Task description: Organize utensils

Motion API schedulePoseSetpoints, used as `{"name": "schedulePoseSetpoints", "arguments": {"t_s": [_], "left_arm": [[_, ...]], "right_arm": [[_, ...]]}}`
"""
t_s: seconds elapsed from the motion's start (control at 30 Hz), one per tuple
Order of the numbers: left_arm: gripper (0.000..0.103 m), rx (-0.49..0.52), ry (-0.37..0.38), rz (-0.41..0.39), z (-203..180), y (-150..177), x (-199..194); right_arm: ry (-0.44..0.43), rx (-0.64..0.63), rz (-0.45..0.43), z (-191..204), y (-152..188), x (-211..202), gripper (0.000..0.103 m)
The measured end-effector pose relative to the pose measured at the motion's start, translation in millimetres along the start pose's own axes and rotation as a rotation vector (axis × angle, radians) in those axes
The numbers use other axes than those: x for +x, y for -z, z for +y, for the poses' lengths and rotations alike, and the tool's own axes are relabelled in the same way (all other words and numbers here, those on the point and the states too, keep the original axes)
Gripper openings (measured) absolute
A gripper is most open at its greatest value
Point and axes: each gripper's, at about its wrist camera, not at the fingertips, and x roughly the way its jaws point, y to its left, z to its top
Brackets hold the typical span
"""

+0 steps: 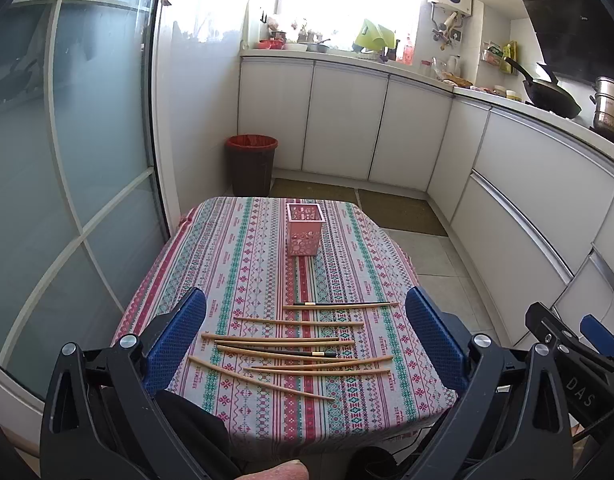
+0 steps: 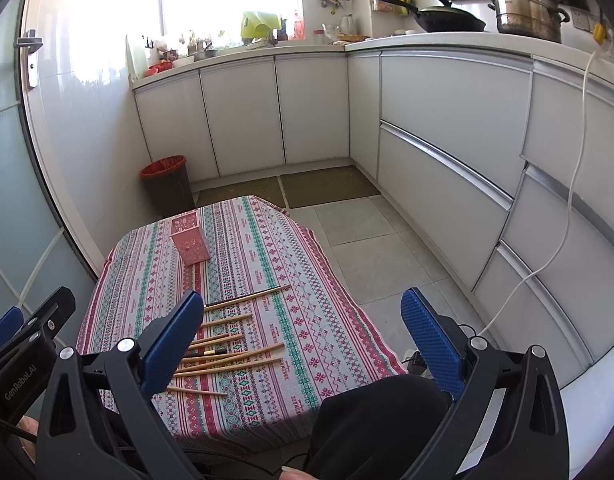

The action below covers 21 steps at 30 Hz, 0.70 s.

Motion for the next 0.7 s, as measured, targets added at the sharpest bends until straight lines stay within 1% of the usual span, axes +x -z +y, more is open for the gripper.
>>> {"name": "schedulePoseSetpoints", "arguments": {"t_s": [0.7], "left_arm": [[0.096, -0.006, -0.001, 0.02, 1.7, 1.7, 5.8]], "right_arm": [[0.005, -0.001, 0.017, -1.4, -1.6, 4.6, 0.096]]}}
